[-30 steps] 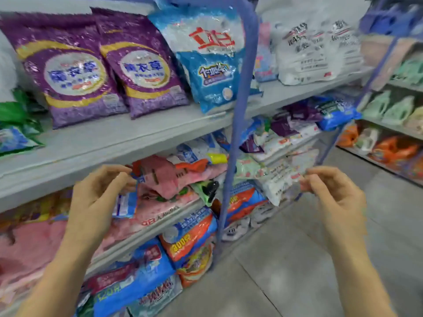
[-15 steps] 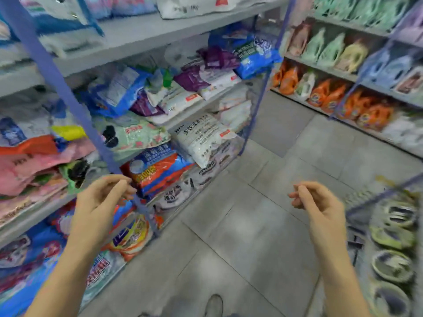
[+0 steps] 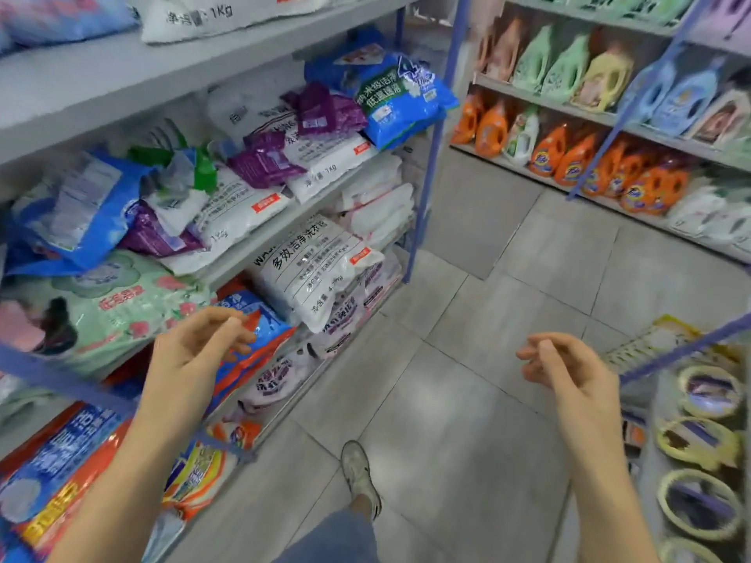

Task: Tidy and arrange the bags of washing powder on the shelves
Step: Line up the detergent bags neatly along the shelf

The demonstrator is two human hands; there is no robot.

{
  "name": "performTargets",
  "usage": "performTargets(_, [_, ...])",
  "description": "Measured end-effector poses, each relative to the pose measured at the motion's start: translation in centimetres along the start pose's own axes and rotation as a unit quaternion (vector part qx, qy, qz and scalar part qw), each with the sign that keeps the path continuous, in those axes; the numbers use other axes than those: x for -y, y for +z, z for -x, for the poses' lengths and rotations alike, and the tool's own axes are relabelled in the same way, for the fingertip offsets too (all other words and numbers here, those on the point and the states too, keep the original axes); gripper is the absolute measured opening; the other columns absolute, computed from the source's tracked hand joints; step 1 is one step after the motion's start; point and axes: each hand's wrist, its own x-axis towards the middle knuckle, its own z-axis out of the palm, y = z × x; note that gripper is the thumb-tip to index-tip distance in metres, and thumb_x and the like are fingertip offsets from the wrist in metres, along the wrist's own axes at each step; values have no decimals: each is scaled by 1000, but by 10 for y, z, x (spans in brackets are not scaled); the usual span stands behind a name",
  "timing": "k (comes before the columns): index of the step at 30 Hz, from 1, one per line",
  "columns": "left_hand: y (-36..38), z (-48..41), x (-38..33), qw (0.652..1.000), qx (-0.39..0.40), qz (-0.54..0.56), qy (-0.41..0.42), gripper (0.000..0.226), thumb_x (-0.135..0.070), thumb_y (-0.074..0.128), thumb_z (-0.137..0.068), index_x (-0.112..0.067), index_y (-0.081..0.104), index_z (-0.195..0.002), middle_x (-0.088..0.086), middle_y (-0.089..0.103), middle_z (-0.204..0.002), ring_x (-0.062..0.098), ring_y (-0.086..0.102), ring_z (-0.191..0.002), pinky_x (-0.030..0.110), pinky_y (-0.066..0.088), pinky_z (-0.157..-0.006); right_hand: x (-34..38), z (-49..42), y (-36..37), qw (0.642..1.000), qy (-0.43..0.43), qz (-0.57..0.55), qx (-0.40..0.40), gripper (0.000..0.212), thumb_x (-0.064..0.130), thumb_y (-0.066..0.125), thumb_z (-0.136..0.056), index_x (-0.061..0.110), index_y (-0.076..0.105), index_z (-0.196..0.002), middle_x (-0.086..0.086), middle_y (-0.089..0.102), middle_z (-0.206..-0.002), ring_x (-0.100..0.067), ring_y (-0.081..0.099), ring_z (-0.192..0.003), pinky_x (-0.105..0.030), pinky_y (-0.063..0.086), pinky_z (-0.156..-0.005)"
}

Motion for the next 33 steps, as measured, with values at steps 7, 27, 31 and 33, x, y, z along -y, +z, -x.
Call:
performTargets(7, [42,-106,-10,999,-43,5,5,16,-5,50,-94,-10,64,-86,7,66,-75,1,61,-61,9,49,-61,9,-125,44,999,-26,-9,28,14,11,51,-94,13,63,-88,5,67,-71,-5,59,-64,-16,52,-65])
performTargets(27, [79,-191,-25,942,-323,-35,-86,12,-17,54,-92,-14,66,-90,1,70,-75,11,64,-69,17,51,-66,-2,-350,342,768,-378,240,457,39,29,61,-88,13,53,-123,-4,57,-121,-21,50,-113,-33,43,-89])
performTargets(31, [95,-190,-31,930,-351,-47,-98,12,-10,54,-93,-11,65,-87,3,68,-73,5,63,-67,12,48,-65,-14,-345,410,640,-496,324,489,65,36,59,-87,16,31,-143,-10,33,-145,-26,32,-131,-38,30,-106])
performTargets(33, [100,-187,-35,925,-362,-58,-102,13,-8,55,-92,-11,64,-85,2,66,-70,5,62,-65,12,47,-65,-22,-344,432,589,-544,347,487,70,35,59,-87,20,25,-146,-11,25,-152,-26,26,-138,-42,25,-113])
